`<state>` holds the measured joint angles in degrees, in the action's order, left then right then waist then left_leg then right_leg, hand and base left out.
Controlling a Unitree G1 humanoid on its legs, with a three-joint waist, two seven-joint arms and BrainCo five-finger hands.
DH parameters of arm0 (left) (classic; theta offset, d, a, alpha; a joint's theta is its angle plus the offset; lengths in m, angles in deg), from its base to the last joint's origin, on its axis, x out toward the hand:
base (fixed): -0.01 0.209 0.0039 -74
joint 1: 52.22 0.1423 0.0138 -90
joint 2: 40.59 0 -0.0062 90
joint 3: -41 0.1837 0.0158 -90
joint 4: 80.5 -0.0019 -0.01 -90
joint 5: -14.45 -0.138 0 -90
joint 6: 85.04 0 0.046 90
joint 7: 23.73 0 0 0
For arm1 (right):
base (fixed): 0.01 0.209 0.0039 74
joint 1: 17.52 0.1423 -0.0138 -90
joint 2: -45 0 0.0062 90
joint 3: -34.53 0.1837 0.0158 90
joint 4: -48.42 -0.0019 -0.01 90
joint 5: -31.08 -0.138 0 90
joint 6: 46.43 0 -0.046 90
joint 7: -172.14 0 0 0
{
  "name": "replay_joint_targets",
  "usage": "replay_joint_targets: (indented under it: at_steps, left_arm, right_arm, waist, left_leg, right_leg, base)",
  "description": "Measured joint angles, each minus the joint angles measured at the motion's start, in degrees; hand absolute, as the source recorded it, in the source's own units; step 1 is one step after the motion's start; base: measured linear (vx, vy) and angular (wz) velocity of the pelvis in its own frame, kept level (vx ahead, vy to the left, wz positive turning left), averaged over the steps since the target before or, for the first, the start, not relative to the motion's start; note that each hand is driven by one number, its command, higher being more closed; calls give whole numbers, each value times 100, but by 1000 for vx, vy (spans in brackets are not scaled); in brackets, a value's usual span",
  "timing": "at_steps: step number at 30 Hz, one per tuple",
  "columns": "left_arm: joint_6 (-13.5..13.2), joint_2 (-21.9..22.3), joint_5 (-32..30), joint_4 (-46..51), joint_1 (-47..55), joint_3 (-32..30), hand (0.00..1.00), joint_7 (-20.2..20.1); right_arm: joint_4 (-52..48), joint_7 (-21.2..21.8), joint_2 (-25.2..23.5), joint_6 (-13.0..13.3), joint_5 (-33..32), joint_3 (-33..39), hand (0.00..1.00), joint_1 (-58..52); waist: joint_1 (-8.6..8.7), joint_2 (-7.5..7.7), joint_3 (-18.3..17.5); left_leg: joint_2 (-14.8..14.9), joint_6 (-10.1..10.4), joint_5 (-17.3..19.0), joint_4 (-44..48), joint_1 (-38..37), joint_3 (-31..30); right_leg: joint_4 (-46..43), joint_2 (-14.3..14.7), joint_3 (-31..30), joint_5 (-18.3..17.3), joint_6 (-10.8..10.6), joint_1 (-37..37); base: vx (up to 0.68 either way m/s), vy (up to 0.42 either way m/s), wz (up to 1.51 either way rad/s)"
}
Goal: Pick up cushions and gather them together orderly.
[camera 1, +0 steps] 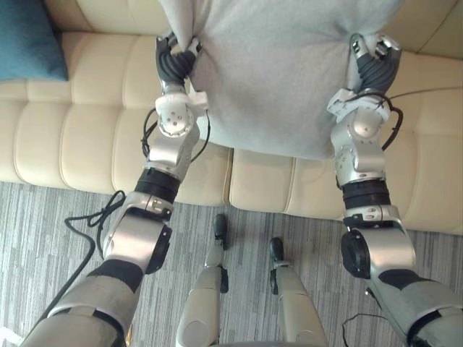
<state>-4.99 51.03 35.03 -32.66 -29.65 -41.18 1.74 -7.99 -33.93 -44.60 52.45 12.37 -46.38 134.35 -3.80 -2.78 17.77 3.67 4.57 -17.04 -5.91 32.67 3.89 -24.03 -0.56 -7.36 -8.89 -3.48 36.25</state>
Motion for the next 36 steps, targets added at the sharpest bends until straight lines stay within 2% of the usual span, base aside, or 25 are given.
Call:
replay_joint_targets:
  at_steps: [2,3,6,13,15,16,19,20,21,23,26,28,30,31,33,36]
  left_arm:
    - [44,0,0,-217,-215,-16,100,0]
    - [58,0,-2,-280,-304,-16,0,0]
    - [71,-1,-5,-358,-437,-135,0,21]
    - [71,-134,-1,-365,-608,-254,0,68]
    - [71,-267,20,-365,-611,-320,0,64]
    - [69,-372,256,-365,-614,-526,0,28]
    - [67,-725,578,-366,-618,-778,0,-58]
    - [67,-965,657,-366,-619,-898,0,-120]
    - [66,-1151,664,-388,-619,-1005,0,-200]
    - [63,-1327,687,-467,-606,-1116,0,-243]
    - [15,-1492,908,-353,-298,-1360,0,-361]
    - [-32,-1533,1001,6,300,-1416,0,-457]
    - [-82,-1497,982,630,1375,-1478,0,-459]
    - [-91,-1464,981,731,1602,-1493,0,-462]
    - [-105,-1016,943,1008,2690,-1600,0,-516]
    - [-96,-367,833,1162,3744,-1552,0,-694]
  right_arm:
    - [182,-2,29,0,-169,23,100,264]
    - [242,-2,79,1,-173,20,0,367]
    - [410,-115,263,-16,-227,20,0,580]
    - [656,-305,807,-5,-587,20,0,877]
    - [650,-323,1005,29,-756,30,0,981]
    - [609,-277,1249,90,-1023,34,0,1007]
    - [612,-164,1567,94,-1259,86,0,996]
    - [617,-51,1738,86,-1436,157,0,964]
    - [713,41,1907,86,-1554,225,0,918]
    - [868,146,2046,83,-1809,283,0,827]
    - [840,339,2051,81,-2023,342,0,329]
    - [695,424,2037,76,-2078,495,0,-184]
    - [77,542,1940,73,-2149,946,0,-1227]
    - [-39,568,1913,78,-2170,1026,0,-1453]
    - [-603,656,1462,88,-2179,1392,0,-2527]
    - [-1104,832,808,96,-2147,1429,0,-3488]
  waist:
    - [6,-21,36]
    - [5,-30,66]
    - [7,-36,257]
    - [31,-70,398]
    - [50,-70,398]
    - [58,-70,398]
    - [68,-70,398]
    - [66,-70,398]
    - [76,-70,398]
    - [62,-70,398]
    - [38,-67,396]
    - [35,-64,394]
    - [49,-64,394]
    - [54,-64,394]
    - [66,-60,392]
    - [71,-43,377]
  left_leg:
    - [40,60,-43,0,191,-3]
    - [67,67,-58,0,291,-2]
    - [113,101,-92,-1,419,7]
    - [145,167,-143,-2,570,-2]
    - [164,300,-4,-4,573,5]
    - [173,337,95,-6,572,30]
    - [165,292,118,-5,569,66]
    - [150,142,-36,-2,554,86]
    - [108,106,-76,0,515,88]
    - [87,124,-92,0,418,75]
    - [94,226,-164,0,224,39]
    - [90,226,-164,-1,83,39]
    - [81,226,-163,-1,-68,37]
    - [80,226,-163,-1,-95,35]
    - [71,225,-163,0,-287,29]
    - [62,219,-150,-1,-541,30]
  right_leg:
    - [-50,40,3,2,3,212]
    - [-80,61,3,5,7,327]
    - [-186,110,3,10,15,504]
    - [-288,140,28,-14,60,689]
    - [-293,139,54,-18,65,691]
    - [-290,133,55,-18,65,693]
    - [-290,119,46,-18,65,694]
    - [-328,116,42,-35,78,693]
    - [-443,79,57,-100,100,683]
    - [-492,61,86,-160,108,588]
    - [-435,61,126,-160,108,327]
    - [-361,47,159,-160,107,136]
    - [-251,28,188,-160,107,-78]
    - [-220,22,197,-160,107,-119]
    - [-148,-1,244,-160,107,-354]
    - [-98,-21,278,-170,118,-629]
  base:
    - [-11,-60,-4]
    - [-4,-58,-5]
    - [8,-66,-4]
    - [38,-54,1]
    - [52,-50,2]
    - [51,-35,-2]
    - [63,-25,-2]
    - [85,-37,14]
    - [87,-45,18]
    - [90,-65,24]
    - [71,-76,15]
    - [64,-71,5]
    - [66,-63,3]
    - [58,-63,3]
    - [29,-52,4]
    - [0,-52,-1]
